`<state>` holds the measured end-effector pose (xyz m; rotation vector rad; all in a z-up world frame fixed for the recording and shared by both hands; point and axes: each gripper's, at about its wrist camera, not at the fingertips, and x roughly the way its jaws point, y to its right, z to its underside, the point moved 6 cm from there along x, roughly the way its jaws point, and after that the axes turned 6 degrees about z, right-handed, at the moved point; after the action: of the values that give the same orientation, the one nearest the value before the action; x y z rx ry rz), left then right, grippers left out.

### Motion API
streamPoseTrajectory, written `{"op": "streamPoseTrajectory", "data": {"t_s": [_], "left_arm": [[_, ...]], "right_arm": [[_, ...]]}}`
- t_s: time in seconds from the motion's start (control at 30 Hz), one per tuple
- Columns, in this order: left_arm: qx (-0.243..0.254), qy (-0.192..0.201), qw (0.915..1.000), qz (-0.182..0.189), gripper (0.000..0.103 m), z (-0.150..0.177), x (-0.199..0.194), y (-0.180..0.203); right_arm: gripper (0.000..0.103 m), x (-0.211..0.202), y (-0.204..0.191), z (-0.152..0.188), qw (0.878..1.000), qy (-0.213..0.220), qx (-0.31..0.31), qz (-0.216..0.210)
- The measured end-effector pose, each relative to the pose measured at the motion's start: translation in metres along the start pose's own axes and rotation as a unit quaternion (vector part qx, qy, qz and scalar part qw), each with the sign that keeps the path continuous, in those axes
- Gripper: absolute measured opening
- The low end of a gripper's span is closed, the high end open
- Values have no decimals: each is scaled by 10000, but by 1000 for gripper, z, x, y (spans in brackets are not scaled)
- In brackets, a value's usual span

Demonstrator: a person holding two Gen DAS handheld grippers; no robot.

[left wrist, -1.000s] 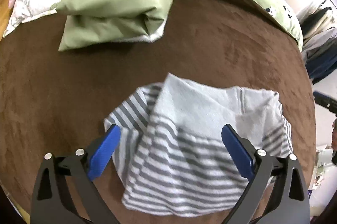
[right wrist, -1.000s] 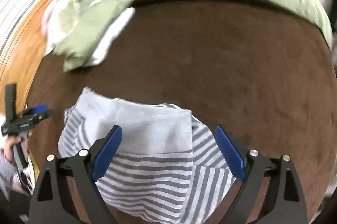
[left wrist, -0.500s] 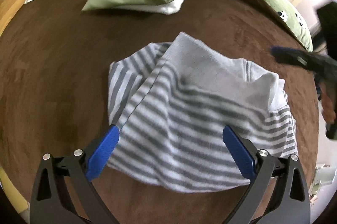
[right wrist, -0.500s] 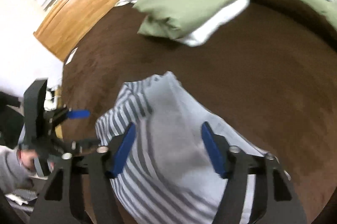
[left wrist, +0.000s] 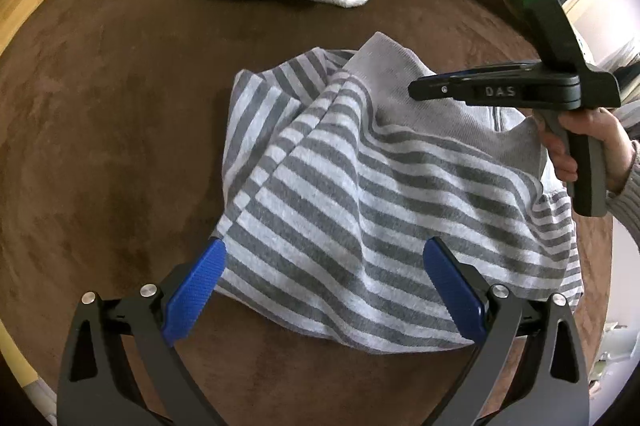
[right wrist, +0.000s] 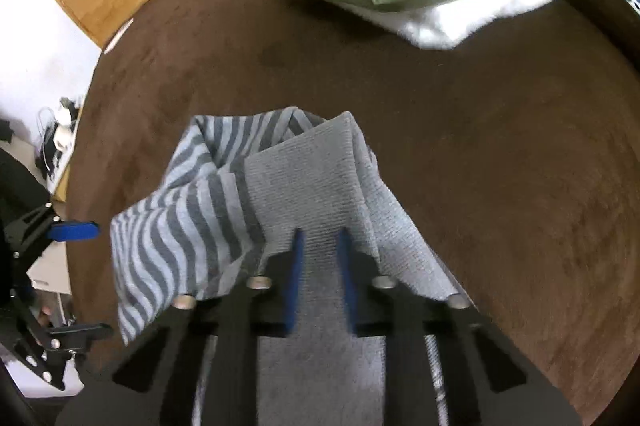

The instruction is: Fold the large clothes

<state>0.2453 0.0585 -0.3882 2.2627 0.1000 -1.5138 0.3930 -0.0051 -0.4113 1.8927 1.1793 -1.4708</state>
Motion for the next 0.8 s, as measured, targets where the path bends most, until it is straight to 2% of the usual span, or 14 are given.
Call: {"op": "streamPoseTrajectory", "data": {"t_s": [0.1, 0.2, 0.3, 0.37, 0.43, 0.53, 0.57, 0.6, 0.63, 0.8], "left_arm": [[-88, 20, 10000, 33, 96, 3, 0, -2], [-151, 34, 9999, 68, 96, 5, -2, -5], [-131, 20, 9999, 48, 96, 6, -2, -8], [-133, 31, 9999, 44, 96, 6, -3, -10], [-149, 30, 9999, 31, 96, 6, -3, -12], [-182, 42, 9998, 34, 96, 7, -4, -14], [-196, 45, 9998, 38, 96, 7, -4, -13], [-201, 46, 9998, 33, 96, 8, -4, -13], [-205, 37, 9998, 29, 96, 9, -4, -13], [-173, 8, 9999, 6, 96, 9, -3, -12]], "right_arm": [[8, -3, 2, -2, 9999, 66, 39, 99], [17, -14, 7, -7, 9992, 299, 117, 244], [17, -12, 13, -12, 9989, 264, 145, 355], [20, -6, 16, -11, 9993, 132, 179, 285], [31, -1, 12, -13, 9997, 108, 138, 195], [37, 4, 5, -14, 9997, 73, 35, 213], [36, 5, 4, -14, 9997, 66, 10, 235], [28, 7, 3, -13, 9996, 43, -16, 278], [12, 8, 3, -13, 9995, 9, -43, 300], [7, 4, -6, -18, 9994, 99, -75, 320]]}}
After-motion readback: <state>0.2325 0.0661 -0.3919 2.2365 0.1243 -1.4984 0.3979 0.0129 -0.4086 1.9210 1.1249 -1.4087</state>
